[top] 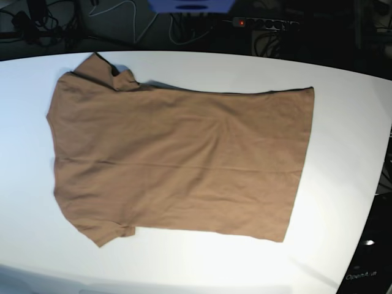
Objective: Fold the T-shirt properly
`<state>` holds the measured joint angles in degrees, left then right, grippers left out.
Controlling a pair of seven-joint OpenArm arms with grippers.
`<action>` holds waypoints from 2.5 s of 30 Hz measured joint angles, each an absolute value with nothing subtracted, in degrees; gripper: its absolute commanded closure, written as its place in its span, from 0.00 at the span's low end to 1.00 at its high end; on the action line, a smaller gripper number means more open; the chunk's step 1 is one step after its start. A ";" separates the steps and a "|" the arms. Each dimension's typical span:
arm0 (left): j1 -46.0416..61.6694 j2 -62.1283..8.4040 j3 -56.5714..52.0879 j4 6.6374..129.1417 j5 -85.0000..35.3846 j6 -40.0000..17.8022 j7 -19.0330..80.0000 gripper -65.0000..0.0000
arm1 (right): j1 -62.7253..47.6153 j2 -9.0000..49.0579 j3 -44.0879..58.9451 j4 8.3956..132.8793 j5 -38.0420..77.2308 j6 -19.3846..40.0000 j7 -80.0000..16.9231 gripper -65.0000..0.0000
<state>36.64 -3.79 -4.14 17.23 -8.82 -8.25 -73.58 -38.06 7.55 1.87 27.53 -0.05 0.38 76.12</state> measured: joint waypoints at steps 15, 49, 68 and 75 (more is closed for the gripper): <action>54.98 -3.64 -7.99 71.31 -8.01 -8.21 -48.18 0.98 | -49.60 7.60 1.87 51.31 -0.08 0.38 75.70 0.99; 57.28 -3.09 -13.82 104.49 -8.16 -8.16 -17.37 0.98 | -45.91 8.21 8.32 85.84 0.60 4.89 37.78 0.98; 57.28 -2.96 -16.51 104.62 -7.94 -8.34 -17.37 0.98 | -48.62 7.75 29.32 106.98 44.18 39.44 -20.62 0.90; 57.25 -2.98 -16.58 104.62 -7.97 -8.16 -17.37 0.98 | -39.31 7.79 41.32 103.81 45.78 39.86 -42.11 0.57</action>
<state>57.25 -2.98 -16.58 104.62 -7.97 -8.16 -17.37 -39.31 7.79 41.32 103.81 45.78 39.86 -42.11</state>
